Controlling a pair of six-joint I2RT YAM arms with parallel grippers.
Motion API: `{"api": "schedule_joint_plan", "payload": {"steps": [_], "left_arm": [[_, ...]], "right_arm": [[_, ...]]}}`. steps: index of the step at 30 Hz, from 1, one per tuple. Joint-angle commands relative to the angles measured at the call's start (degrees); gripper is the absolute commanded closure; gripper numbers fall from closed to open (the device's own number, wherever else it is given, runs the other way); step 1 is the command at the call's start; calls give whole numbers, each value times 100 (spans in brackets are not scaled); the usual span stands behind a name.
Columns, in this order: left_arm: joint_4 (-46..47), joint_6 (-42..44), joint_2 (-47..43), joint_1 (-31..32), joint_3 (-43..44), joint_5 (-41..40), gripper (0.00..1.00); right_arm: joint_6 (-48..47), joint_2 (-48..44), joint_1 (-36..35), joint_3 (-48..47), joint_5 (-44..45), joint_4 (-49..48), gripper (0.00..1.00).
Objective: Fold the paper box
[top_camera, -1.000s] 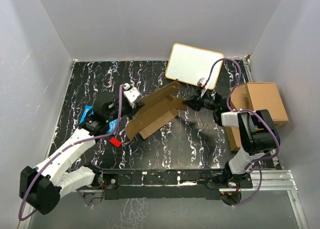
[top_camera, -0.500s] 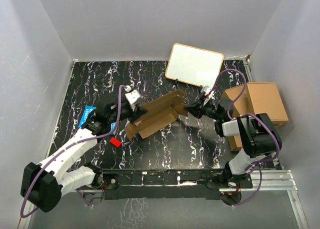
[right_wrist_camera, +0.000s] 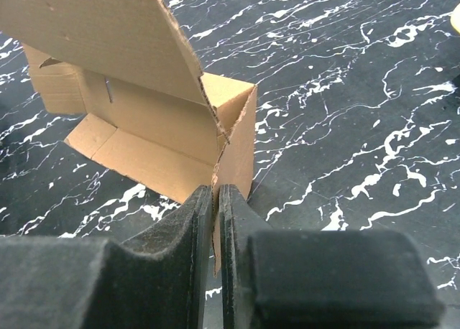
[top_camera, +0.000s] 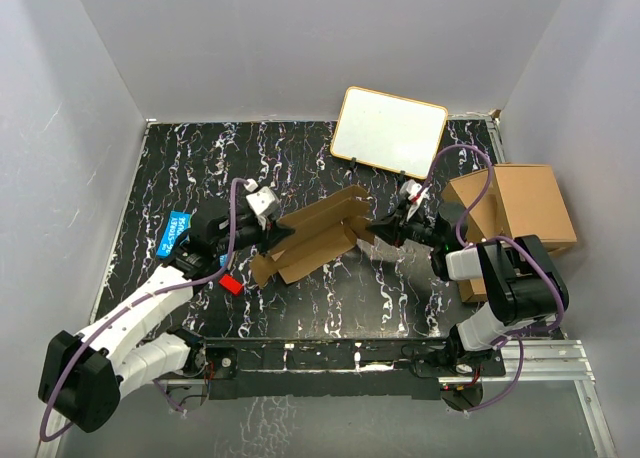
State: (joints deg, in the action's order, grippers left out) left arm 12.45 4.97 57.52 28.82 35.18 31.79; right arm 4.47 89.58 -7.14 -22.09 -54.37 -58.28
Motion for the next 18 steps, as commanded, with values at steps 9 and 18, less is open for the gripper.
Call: {"api": "schedule_joint_plan", "payload": {"steps": [9, 18], "left_arm": [[175, -183, -288, -34, -217, 301, 100], [-93, 10, -282, -36, -137, 372, 100]], "right_arm": [[-295, -161, -156, -11, -339, 121, 81], [-477, -140, -149, -444, -726, 771, 72]]}}
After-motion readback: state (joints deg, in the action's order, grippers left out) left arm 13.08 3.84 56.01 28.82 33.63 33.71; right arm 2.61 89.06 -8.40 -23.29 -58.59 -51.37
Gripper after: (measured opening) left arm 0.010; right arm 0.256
